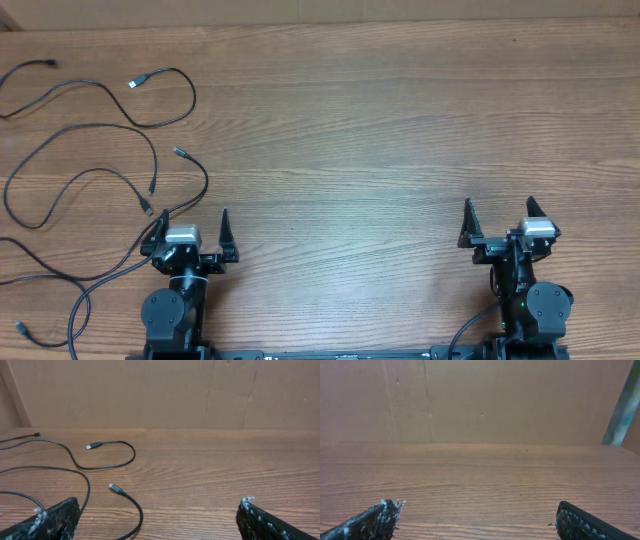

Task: Untangle cables

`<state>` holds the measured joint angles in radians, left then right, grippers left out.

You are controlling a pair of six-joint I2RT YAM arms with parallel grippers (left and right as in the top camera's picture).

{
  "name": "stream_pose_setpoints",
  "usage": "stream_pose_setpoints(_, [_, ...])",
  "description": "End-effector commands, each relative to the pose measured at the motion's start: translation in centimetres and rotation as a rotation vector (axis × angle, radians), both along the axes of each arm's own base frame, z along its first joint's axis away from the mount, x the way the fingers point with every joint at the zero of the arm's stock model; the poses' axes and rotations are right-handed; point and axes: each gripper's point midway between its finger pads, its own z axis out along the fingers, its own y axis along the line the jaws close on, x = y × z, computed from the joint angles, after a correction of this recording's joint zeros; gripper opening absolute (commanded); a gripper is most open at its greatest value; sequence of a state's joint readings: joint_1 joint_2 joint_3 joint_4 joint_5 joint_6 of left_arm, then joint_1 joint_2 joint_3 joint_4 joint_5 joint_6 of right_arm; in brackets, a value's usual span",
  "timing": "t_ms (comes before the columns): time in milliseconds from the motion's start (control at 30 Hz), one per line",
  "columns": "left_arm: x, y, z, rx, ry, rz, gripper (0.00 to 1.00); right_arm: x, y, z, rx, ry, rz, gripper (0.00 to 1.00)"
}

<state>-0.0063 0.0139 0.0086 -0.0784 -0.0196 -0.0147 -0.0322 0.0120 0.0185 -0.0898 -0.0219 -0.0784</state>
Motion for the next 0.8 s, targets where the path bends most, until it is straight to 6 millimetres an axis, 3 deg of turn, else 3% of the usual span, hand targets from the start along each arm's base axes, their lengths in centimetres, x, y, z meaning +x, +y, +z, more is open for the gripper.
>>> stream_pose_setpoints(0, [-0.02, 0.09, 0.06, 0.023, -0.007, 0.003, 0.99, 0.01, 0.01, -0.16, 0.003, -0.005, 0.001, 1.0])
stream_pose_setpoints(767, [-0.02, 0.09, 0.06, 0.023, -0.007, 0.003, 0.99, 0.0, 0.77, -0.17, 0.003, -0.004, 0.03, 1.0])
